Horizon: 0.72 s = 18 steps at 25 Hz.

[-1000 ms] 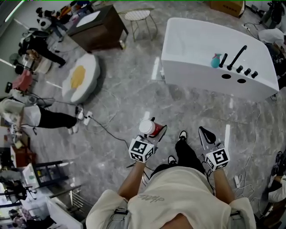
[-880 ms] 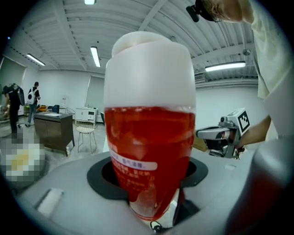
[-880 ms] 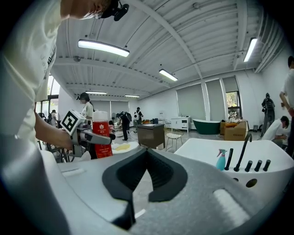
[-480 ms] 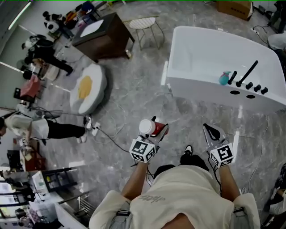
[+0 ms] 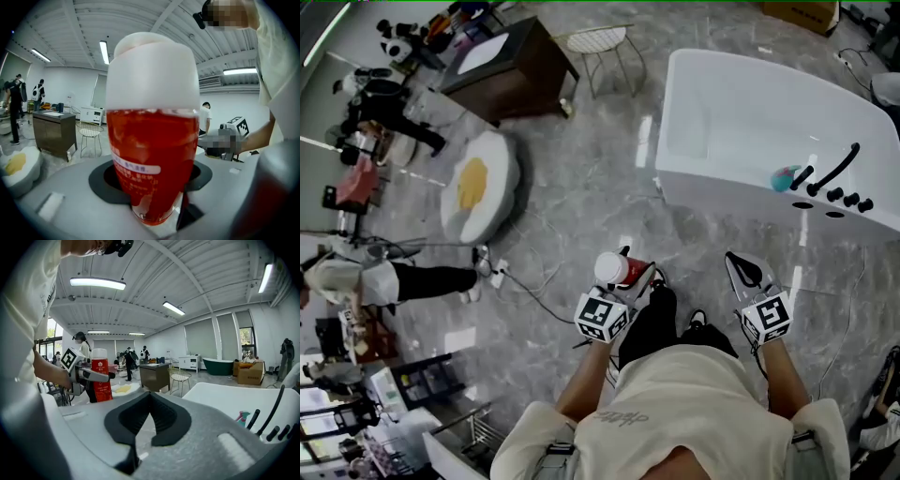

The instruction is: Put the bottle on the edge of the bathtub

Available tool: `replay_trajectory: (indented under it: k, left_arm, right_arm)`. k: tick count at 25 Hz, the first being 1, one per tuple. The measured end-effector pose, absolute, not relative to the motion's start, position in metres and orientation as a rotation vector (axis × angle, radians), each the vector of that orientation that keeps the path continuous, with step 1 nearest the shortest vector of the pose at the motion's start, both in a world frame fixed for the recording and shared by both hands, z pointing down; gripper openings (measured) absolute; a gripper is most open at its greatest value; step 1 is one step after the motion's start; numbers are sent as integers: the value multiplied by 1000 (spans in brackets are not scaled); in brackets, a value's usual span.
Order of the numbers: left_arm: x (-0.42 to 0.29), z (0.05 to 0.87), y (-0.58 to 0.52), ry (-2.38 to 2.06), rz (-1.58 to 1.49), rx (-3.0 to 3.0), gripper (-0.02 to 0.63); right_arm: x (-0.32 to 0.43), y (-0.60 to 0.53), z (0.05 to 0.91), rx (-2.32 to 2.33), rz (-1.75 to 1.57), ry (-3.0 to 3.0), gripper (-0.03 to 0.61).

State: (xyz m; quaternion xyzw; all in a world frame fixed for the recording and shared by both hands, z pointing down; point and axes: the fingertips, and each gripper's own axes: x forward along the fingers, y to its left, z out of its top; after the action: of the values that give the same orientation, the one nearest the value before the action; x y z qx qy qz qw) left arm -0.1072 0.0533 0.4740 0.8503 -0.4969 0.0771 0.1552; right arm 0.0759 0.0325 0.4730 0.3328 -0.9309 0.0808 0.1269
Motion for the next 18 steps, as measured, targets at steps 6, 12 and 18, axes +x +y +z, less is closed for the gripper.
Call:
replay_trajectory:
  k: [6, 12, 18]
  left_arm:
    - [-128, 496, -21, -1338, 267, 2510, 296]
    - [-138, 492, -96, -1238, 284, 2600, 296]
    - [-141, 490, -161, -1132, 313, 2653, 298]
  right_arm:
    - [44, -32, 480, 1058, 245, -2654, 2]
    - [13, -92, 454, 1101, 158, -2637, 2]
    - [-5, -135, 437, 1156, 167, -2620, 2]
